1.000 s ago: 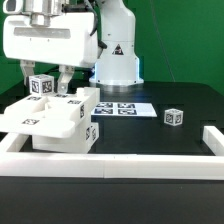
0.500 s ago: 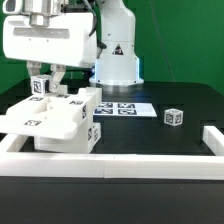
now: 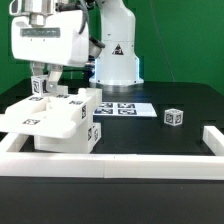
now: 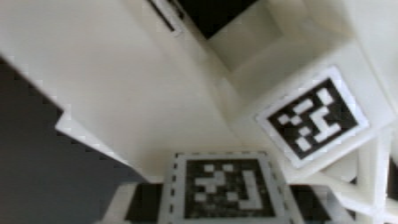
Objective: Assemble chair
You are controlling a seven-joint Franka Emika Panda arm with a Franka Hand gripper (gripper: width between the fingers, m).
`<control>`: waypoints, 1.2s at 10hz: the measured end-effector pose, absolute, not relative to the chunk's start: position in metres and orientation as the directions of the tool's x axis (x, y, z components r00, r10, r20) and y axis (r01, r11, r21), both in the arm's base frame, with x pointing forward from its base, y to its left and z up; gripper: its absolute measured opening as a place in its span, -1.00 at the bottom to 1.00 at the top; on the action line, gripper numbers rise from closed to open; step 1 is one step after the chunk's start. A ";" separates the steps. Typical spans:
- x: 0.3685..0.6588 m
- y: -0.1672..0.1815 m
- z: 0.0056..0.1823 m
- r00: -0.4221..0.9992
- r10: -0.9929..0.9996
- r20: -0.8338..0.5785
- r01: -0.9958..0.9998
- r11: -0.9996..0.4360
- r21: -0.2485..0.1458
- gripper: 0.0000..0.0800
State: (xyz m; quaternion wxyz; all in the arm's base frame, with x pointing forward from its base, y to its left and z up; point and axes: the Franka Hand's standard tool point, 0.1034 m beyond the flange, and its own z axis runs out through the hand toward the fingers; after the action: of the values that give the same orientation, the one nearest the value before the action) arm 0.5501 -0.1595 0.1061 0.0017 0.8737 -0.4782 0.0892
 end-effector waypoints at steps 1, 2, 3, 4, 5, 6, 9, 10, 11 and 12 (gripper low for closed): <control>0.551 -0.159 0.106 0.477 -0.864 0.158 -0.864 -0.494 -0.092 -0.33; 0.551 -0.160 0.106 0.391 -0.908 0.152 -0.906 -0.409 -0.108 -0.33; 0.552 -0.160 0.106 0.307 -0.940 0.146 -0.937 -0.326 -0.123 -0.33; 0.553 -0.160 0.106 0.245 -0.959 0.143 -0.955 -0.264 -0.135 -0.32; 0.553 -0.160 0.106 0.213 -0.967 0.140 -0.962 -0.232 -0.141 -0.32; 0.553 -0.160 0.107 0.142 -0.982 0.128 -0.975 -0.161 -0.153 -0.32; 0.553 -0.160 0.107 -0.036 -0.995 0.096 -0.984 0.018 -0.175 -0.32; 0.553 -0.161 0.107 -0.092 -0.992 0.083 -0.980 0.075 -0.183 -0.32; 0.554 -0.160 0.107 -0.132 -0.988 0.074 -0.975 0.116 -0.187 -0.32; 0.553 -0.160 0.107 -0.131 -0.989 0.074 -0.976 0.115 -0.187 -0.30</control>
Offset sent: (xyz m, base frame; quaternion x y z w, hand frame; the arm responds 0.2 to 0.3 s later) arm 0.0019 0.0010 -0.0029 0.0151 0.0134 0.2208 0.9751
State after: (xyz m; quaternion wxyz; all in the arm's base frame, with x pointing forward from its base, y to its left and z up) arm 0.5534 -0.1604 0.1068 -0.0342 0.6582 -0.7460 0.0952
